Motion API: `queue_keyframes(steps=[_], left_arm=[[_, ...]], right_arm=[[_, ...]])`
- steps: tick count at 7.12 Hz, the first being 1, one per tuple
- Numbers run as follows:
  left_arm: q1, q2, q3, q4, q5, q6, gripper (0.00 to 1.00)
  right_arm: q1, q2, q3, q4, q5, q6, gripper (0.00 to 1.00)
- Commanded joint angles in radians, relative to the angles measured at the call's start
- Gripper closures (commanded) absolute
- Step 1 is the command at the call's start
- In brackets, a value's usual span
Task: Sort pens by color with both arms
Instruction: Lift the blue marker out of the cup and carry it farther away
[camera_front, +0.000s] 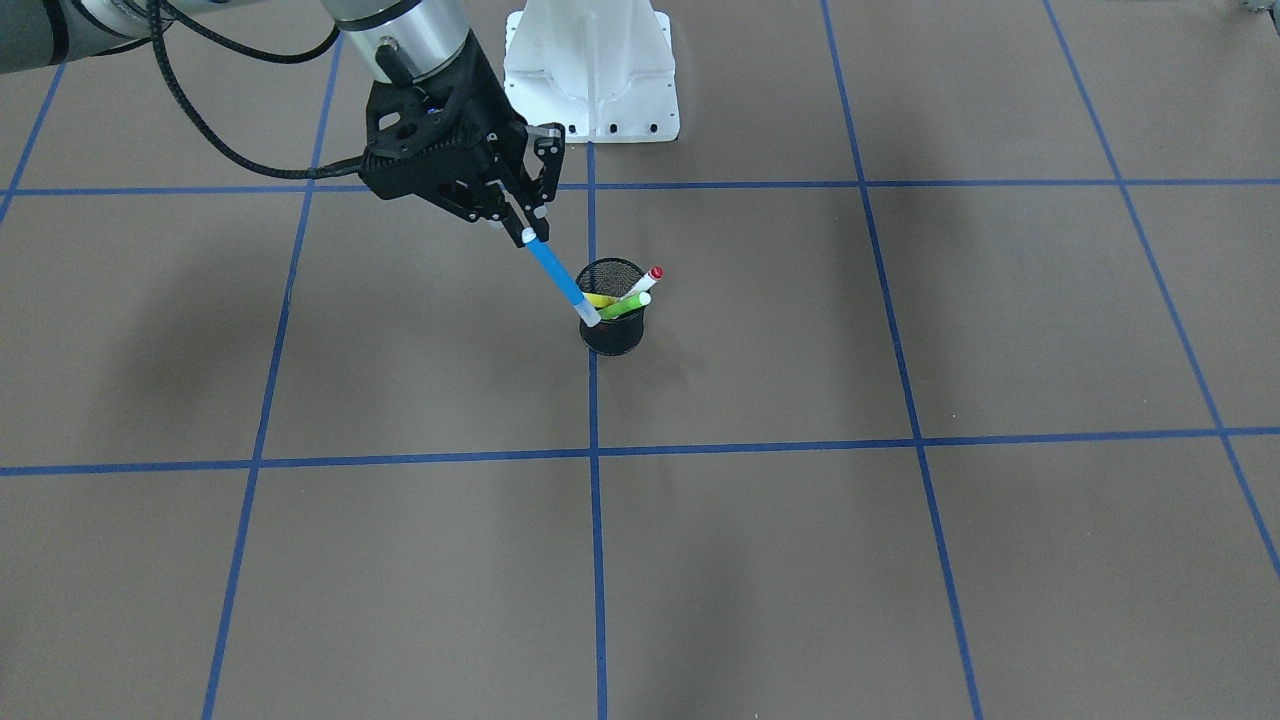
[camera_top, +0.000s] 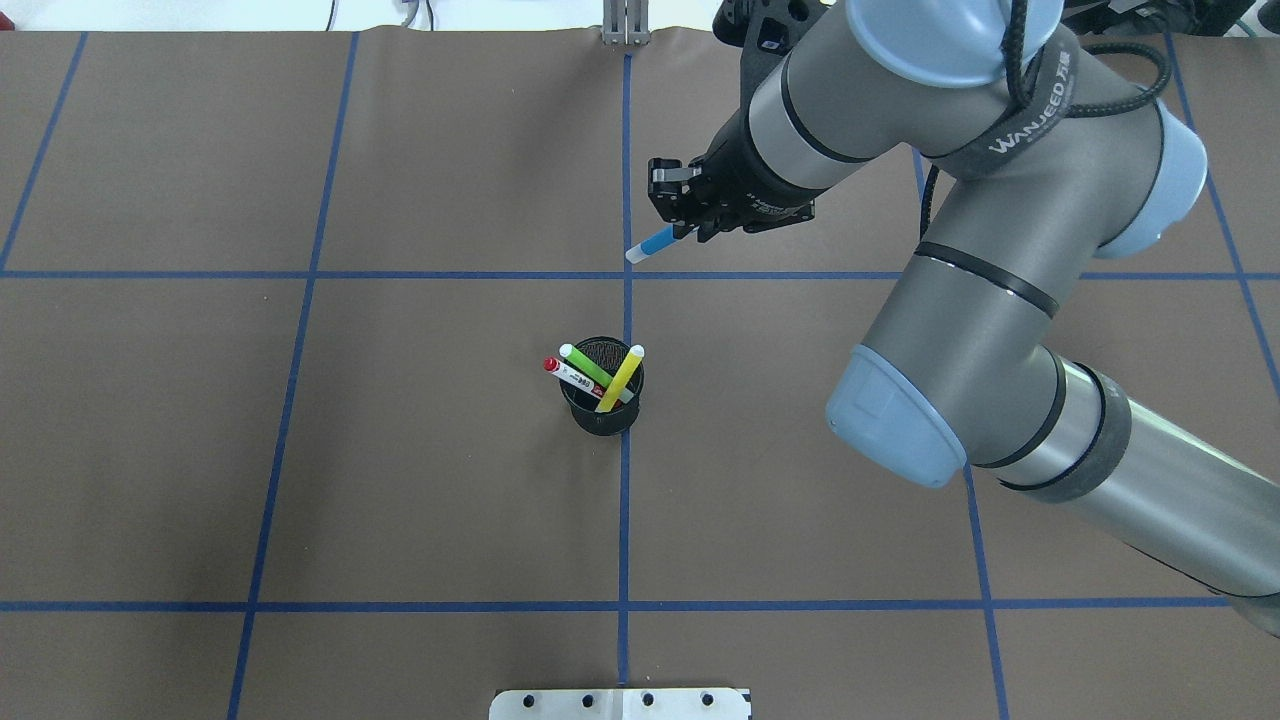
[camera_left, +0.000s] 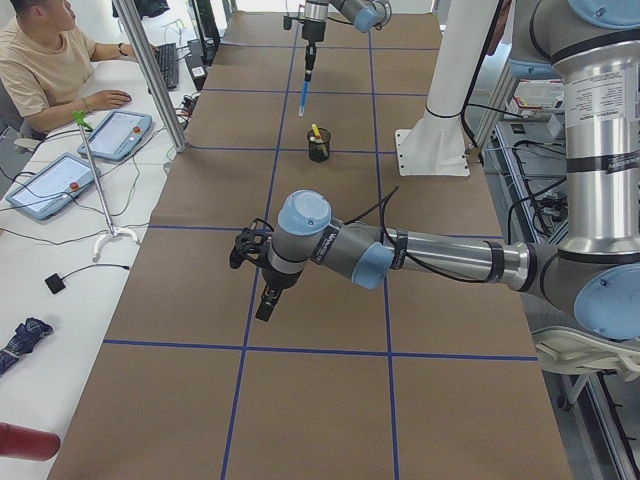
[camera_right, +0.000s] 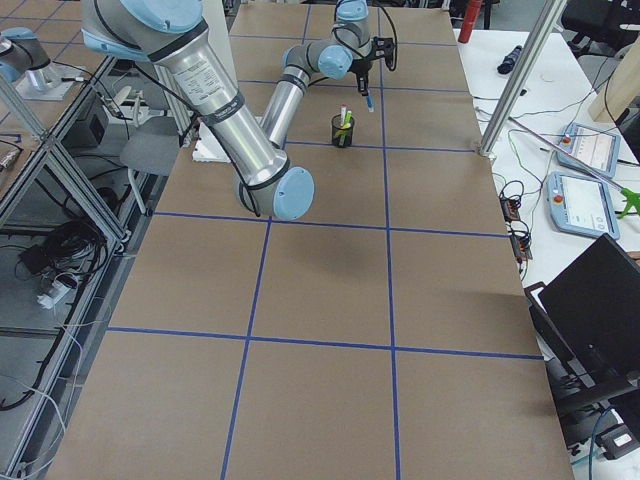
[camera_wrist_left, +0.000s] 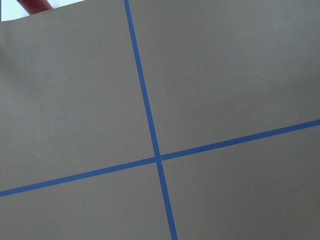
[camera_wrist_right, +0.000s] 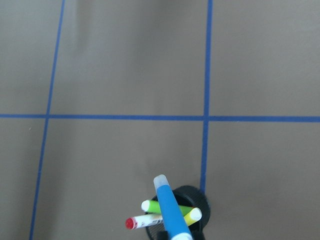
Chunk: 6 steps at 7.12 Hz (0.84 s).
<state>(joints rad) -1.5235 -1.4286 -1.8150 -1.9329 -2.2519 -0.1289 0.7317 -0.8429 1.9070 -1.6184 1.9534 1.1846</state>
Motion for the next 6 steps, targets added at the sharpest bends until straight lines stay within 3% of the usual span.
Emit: queue_keyframes(steps=[1, 4, 6], left_arm=[[0.000, -0.001, 0.011, -0.001, 0.000, 0.000, 0.00], [0.000, 0.000, 0.011, -0.001, 0.000, 0.000, 0.00], [-0.001, 0.000, 0.008, -0.001, -0.001, -0.002, 0.00]], right_arm=[[0.003, 0.004, -0.057, -0.014, -0.207, 0.000, 1.00], [0.000, 0.001, -0.142, 0.008, -0.466, 0.012, 1.00], [0.002, -0.001, -0.294, 0.186, -0.539, 0.012, 1.00]])
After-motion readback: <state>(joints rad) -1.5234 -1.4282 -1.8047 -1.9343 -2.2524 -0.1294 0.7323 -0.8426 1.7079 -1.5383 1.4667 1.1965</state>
